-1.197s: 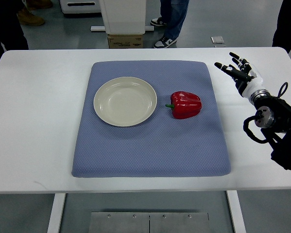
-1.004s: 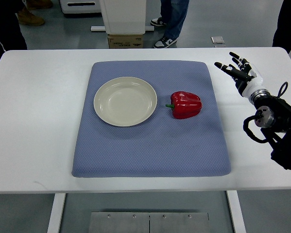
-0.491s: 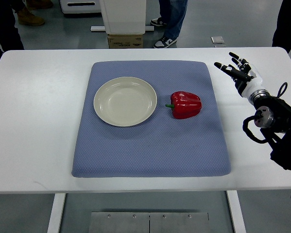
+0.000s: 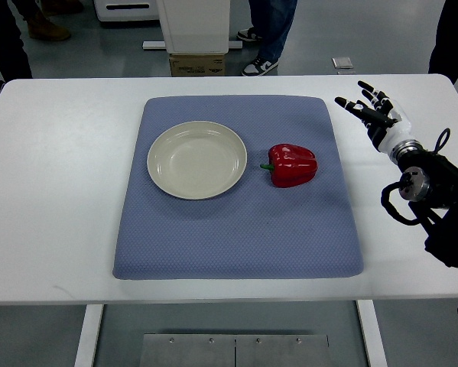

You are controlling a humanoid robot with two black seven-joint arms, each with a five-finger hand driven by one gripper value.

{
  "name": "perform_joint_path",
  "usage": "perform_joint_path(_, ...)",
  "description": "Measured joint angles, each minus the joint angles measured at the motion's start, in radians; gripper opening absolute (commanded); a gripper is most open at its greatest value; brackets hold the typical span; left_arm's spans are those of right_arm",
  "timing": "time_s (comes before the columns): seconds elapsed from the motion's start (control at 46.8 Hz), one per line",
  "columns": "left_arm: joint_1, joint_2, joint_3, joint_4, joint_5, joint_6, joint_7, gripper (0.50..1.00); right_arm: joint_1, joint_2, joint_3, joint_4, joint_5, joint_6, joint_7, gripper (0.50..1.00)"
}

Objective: Place red pepper on plate with right hand

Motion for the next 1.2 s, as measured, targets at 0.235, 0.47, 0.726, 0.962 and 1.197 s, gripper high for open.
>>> perform_joint_path(0.235, 0.000, 0.000, 0.000, 0.000, 0.000, 0.000, 0.000, 1.000, 0.000, -0.001, 0.001, 0.000, 0.000, 0.000, 0.000, 1.000)
perform_joint_path(0.47, 0.000, 0.000, 0.000, 0.000, 0.000, 0.000, 0.001, 1.000, 0.004, -0.001, 0.004, 0.001, 0.000, 0.000, 0.000, 1.000)
perform_joint_path(0.726, 0.000, 0.000, 0.000, 0.000, 0.000, 0.000, 0.001, 1.000, 0.003, 0.001, 0.005, 0.001, 0.000, -0.001, 0.001, 1.000)
perform_joint_path(0.962, 0.000, 0.000, 0.000, 0.000, 0.000, 0.000, 0.000, 1.000, 0.003, -0.001, 0.000, 0.008, 0.000, 0.000, 0.001, 1.000)
perform_joint_path(1.197, 0.000, 0.000, 0.000, 0.000, 0.000, 0.000, 0.000, 1.000, 0.001, -0.013, -0.024, 0.017, -0.005, 0.023, 0.021, 1.000)
